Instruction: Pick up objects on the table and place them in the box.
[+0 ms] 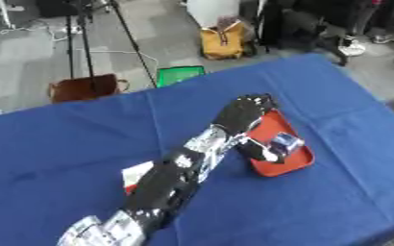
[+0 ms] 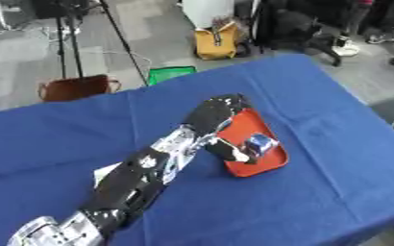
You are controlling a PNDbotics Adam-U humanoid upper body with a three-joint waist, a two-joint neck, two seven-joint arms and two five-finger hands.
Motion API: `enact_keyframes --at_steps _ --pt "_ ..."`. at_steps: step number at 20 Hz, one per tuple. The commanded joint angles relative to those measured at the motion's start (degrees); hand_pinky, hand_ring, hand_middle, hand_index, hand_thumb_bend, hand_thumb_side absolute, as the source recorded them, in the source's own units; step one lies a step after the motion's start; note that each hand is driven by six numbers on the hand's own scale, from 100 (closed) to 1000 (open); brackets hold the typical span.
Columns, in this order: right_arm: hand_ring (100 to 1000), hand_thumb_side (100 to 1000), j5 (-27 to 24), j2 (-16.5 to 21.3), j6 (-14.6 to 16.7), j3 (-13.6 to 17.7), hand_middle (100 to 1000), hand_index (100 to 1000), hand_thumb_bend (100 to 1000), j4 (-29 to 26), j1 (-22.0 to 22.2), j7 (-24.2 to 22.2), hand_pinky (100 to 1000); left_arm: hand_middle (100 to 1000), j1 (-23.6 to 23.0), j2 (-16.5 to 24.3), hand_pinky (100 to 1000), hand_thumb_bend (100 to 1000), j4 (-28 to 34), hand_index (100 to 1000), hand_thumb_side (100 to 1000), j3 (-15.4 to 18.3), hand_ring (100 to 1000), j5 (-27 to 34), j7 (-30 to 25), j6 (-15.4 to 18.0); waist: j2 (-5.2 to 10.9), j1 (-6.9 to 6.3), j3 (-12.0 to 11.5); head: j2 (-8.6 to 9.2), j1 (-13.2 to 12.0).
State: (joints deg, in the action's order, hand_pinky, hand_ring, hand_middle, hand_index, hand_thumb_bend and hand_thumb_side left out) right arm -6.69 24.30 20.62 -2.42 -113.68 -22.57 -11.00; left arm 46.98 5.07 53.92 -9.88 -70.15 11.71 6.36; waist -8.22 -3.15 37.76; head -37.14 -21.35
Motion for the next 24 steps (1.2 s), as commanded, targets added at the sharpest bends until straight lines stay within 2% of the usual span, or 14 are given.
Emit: enact_keyframes --at_steps 1,4,5,8,12,15,17,19,24 --pt "708 537 0.06 1.0 -0.13 0.97 668 835 544 -0.91 -0.03 0.41 611 801 -0.91 3.65 620 706 8.75 849 933 4.25 815 11.11 3.85 -0.06 0.73 0.74 -1.22 -0.05 0.67" --pt "708 538 0.47 1.36 -0.25 1.27 668 835 543 -0.91 0.31 0.74 611 782 -4.3 10.04 569 684 20.43 837 901 6.52 797 29.57 5.22 0.69 0.99 0.51 -2.91 -0.26 1.31" --pt "708 538 0.57 1.48 -0.27 1.34 668 835 543 -0.91 0.38 0.84 611 768 -5.36 12.06 546 677 23.58 825 903 7.04 784 33.98 4.95 0.73 1.08 0.42 -3.34 -0.35 1.54" --pt "708 537 1.19 2.53 -0.54 2.01 668 835 544 -0.91 1.16 1.47 611 750 -11.24 19.98 518 681 33.09 818 906 11.36 765 48.07 5.31 0.18 1.59 -0.23 -5.77 -0.81 2.79" --pt "708 537 1.99 3.29 -0.72 2.56 668 836 544 -0.91 1.72 2.17 611 725 -19.55 26.59 488 674 41.45 811 882 17.12 732 60.44 3.28 -0.59 1.79 -1.04 -8.33 -1.16 3.99" --pt "709 535 2.43 3.56 -0.99 2.66 667 837 547 -0.91 2.04 2.35 611 706 -26.19 29.15 458 653 43.63 801 885 21.03 706 63.84 1.35 -0.58 1.86 -1.69 -10.55 -1.59 4.29" --pt "709 534 2.65 3.74 -1.2 2.61 667 837 547 -0.91 2.33 2.3 611 699 -30.93 29.83 454 652 44.68 803 892 22.69 698 63.78 -1.77 0.03 2.03 -1.89 -12.33 -2.12 4.62" --pt "709 534 2.68 3.81 -1.28 2.53 667 837 546 -0.91 2.39 2.27 611 693 -33.82 29.89 454 653 45.78 802 891 23.87 693 62.95 -5.43 0.35 2.19 -1.92 -13.2 -2.5 4.69" --pt "709 532 2.53 3.99 -1.46 2.28 667 837 549 -0.91 2.78 2.01 611 692 -39.47 28.65 462 733 47.58 807 797 26.12 690 58.01 -14.62 -0.53 2.8 -1.74 -14.18 -3.77 4.4"
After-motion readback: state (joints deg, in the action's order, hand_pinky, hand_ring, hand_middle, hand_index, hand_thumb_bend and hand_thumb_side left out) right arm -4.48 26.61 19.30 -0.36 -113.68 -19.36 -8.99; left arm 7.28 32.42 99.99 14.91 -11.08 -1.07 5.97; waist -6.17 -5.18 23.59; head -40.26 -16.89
